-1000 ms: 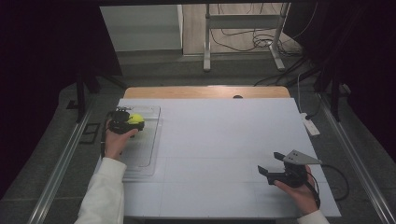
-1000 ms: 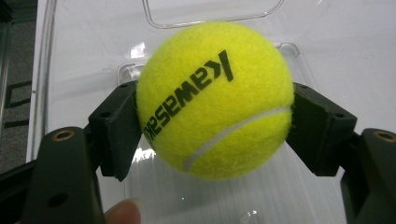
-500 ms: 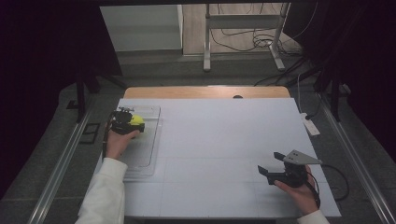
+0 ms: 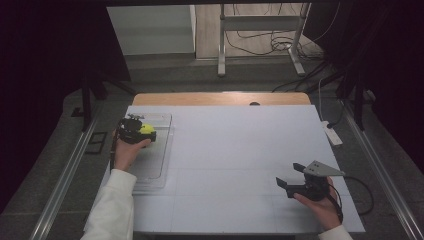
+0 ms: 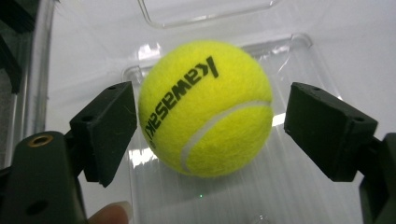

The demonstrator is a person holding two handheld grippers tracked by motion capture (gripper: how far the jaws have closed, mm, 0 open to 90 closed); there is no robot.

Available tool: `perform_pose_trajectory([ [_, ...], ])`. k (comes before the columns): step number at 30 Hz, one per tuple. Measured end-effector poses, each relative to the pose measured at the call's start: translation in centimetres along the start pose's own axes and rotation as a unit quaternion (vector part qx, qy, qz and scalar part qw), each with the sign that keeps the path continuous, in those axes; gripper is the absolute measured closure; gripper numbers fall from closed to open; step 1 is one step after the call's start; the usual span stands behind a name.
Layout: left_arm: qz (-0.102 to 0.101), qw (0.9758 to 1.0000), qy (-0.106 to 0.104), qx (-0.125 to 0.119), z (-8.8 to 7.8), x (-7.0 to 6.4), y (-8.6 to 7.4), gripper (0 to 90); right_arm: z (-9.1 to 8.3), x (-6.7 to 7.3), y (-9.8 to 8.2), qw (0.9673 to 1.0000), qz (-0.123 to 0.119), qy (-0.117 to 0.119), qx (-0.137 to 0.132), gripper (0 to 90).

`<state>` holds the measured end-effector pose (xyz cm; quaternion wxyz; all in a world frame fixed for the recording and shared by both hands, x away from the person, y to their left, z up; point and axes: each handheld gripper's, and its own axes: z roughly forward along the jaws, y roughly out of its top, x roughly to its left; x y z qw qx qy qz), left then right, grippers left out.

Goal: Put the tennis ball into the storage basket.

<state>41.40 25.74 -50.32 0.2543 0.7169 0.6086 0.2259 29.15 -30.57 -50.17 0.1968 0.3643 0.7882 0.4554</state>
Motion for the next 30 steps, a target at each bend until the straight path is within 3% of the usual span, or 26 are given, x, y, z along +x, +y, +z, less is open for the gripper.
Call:
perform_pose_trajectory([
  [6,-0.002,0.9999,0.001,-0.014,-0.5,-0.1,0.1,16.2,0.0,0.0,0.0,1.0000,0.000,0.000,0.000,13.3],
  [17,-0.010,0.9987,-0.021,-0.046,-1.7,0.1,0.2,16.1,-0.1,-0.1,0.0,1.0000,0.001,0.001,-0.003,13.4],
  [23,-0.014,0.9965,-0.055,-0.062,-2.5,0.2,0.0,16.3,0.0,-0.3,0.0,1.0000,0.006,0.002,-0.005,13.4],
  [30,-0.020,0.9919,-0.092,-0.086,-3.6,0.3,-0.2,16.4,0.1,-0.6,0.0,0.9999,0.011,0.003,-0.006,13.4],
])
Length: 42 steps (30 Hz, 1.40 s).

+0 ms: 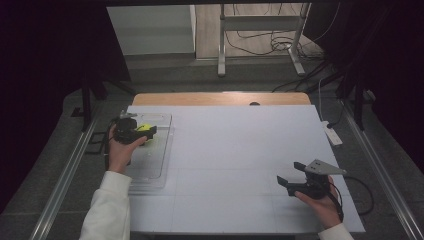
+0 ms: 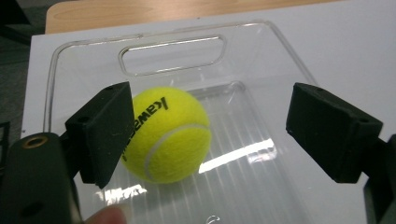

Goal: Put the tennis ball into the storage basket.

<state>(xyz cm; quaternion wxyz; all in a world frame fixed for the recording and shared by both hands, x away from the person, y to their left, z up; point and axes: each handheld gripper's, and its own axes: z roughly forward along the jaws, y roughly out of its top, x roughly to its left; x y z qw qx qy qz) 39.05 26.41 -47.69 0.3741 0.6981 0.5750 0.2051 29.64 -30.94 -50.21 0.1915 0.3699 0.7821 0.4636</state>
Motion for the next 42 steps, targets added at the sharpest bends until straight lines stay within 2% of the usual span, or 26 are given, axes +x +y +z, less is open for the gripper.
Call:
perform_pose_trajectory([
  [11,0.014,0.9992,-0.032,-0.019,-0.9,-1.2,0.2,15.8,0.0,-0.1,0.0,1.0000,0.001,0.002,-0.001,13.4],
  [16,0.021,0.9988,-0.039,-0.024,-1.4,-1.6,0.2,15.6,-0.2,0.2,0.1,1.0000,-0.004,0.003,-0.001,13.4],
  [18,0.024,0.9980,-0.050,-0.030,-2.0,-2.1,0.0,15.5,-0.2,0.3,0.1,1.0000,-0.009,0.001,-0.001,13.5],
  [24,0.036,0.9965,-0.061,-0.045,-3.5,-2.7,-0.2,15.4,0.2,0.4,0.3,0.9999,-0.012,-0.002,0.002,13.5],
  [32,0.035,0.9943,-0.079,-0.063,-5.2,-3.0,-0.6,15.3,0.4,0.3,0.3,0.9999,-0.013,-0.002,0.004,13.6],
  [42,0.049,0.9933,-0.081,-0.067,-6.1,-3.6,-1.3,15.2,0.3,0.3,0.3,0.9999,-0.012,-0.004,0.002,13.5],
])
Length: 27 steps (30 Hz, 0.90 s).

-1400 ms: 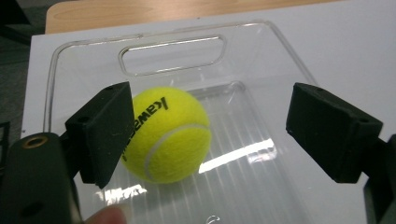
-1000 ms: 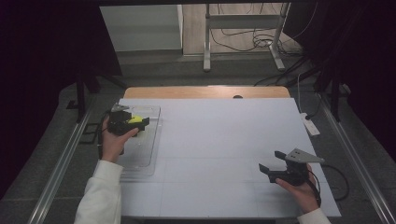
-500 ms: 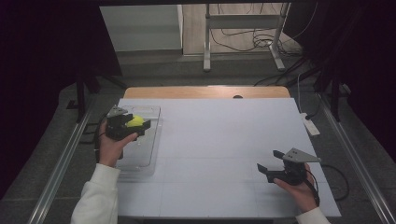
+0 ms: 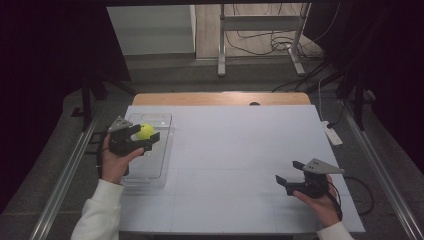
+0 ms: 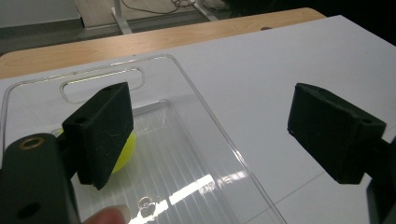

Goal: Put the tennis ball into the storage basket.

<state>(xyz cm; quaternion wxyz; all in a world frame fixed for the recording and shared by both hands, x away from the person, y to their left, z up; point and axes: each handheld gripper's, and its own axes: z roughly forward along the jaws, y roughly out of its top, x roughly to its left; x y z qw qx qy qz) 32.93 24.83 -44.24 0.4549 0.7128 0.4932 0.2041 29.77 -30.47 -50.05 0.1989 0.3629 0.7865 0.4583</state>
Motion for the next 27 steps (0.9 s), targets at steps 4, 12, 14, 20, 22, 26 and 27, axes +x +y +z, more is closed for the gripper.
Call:
perform_pose_trajectory([
  [4,0.007,0.9999,-0.007,0.000,-0.2,-0.6,-0.3,15.1,0.0,0.0,0.0,1.0000,0.000,0.000,-0.001,13.5],
  [12,0.006,0.9995,-0.030,-0.008,-1.0,-1.7,-1.2,15.1,-0.1,-0.1,0.0,1.0000,0.003,0.002,-0.003,13.6],
  [14,0.008,0.9994,-0.032,-0.007,-1.1,-2.0,-1.6,15.1,-0.1,-0.1,0.0,1.0000,0.002,0.001,-0.003,13.5],
  [20,0.015,0.9991,-0.039,-0.004,-1.5,-2.6,-2.8,15.0,-0.2,-0.1,0.0,1.0000,0.003,0.000,-0.004,13.5],
  [22,0.016,0.9991,-0.040,-0.005,-1.6,-2.7,-3.1,15.0,-0.3,-0.1,0.0,1.0000,0.004,0.000,-0.005,13.5],
  [26,0.022,0.9986,-0.048,-0.005,-2.1,-3.2,-4.2,15.0,-0.3,0.0,0.0,1.0000,0.004,0.000,-0.006,13.6],
  [27,0.023,0.9986,-0.048,-0.002,-2.1,-3.3,-4.5,15.0,-0.3,0.0,0.0,1.0000,0.005,0.001,-0.007,13.6],
])
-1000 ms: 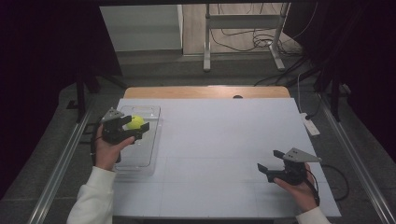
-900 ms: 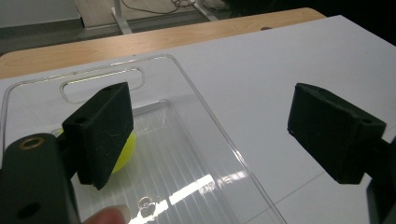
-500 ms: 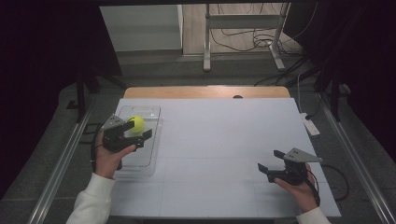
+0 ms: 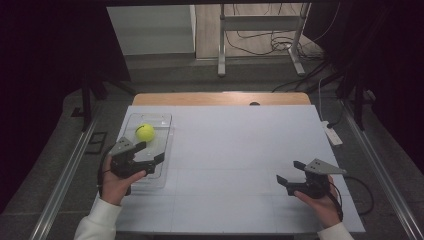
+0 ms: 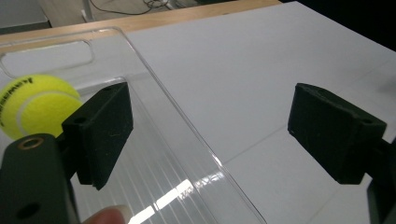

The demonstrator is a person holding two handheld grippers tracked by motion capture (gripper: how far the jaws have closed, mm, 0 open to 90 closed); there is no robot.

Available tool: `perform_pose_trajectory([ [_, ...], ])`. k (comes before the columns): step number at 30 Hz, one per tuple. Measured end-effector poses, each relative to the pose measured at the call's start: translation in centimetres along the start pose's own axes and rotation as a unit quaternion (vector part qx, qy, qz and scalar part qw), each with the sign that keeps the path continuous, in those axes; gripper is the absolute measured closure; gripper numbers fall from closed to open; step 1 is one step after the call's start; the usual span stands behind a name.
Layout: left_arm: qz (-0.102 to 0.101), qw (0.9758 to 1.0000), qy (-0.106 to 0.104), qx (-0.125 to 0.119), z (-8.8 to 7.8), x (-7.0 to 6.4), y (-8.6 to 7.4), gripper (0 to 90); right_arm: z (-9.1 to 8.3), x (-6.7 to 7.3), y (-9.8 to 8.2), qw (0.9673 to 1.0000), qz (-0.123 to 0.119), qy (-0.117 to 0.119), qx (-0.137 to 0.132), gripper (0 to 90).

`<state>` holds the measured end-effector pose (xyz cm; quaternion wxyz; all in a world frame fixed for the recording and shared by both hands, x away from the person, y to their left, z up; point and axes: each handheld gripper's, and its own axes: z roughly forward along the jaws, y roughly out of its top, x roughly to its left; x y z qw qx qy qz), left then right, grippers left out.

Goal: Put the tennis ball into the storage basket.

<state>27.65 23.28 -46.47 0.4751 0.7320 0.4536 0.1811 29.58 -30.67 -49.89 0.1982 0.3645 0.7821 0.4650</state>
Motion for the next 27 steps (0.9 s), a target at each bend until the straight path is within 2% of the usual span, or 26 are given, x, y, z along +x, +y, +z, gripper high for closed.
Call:
perform_pose_trajectory([
  [6,0.001,1.0000,-0.002,0.008,-0.2,-0.3,-1.4,15.0,0.1,0.0,0.0,1.0000,-0.001,-0.001,0.002,13.6],
  [13,0.006,0.9999,-0.002,0.011,-0.2,-0.6,-2.1,15.0,0.1,-0.1,0.0,1.0000,-0.001,-0.001,0.002,13.5],
  [27,0.012,0.9998,-0.004,0.015,0.1,-0.6,-2.2,14.8,-0.2,-0.1,-0.2,1.0000,0.001,0.000,-0.003,13.8],
])
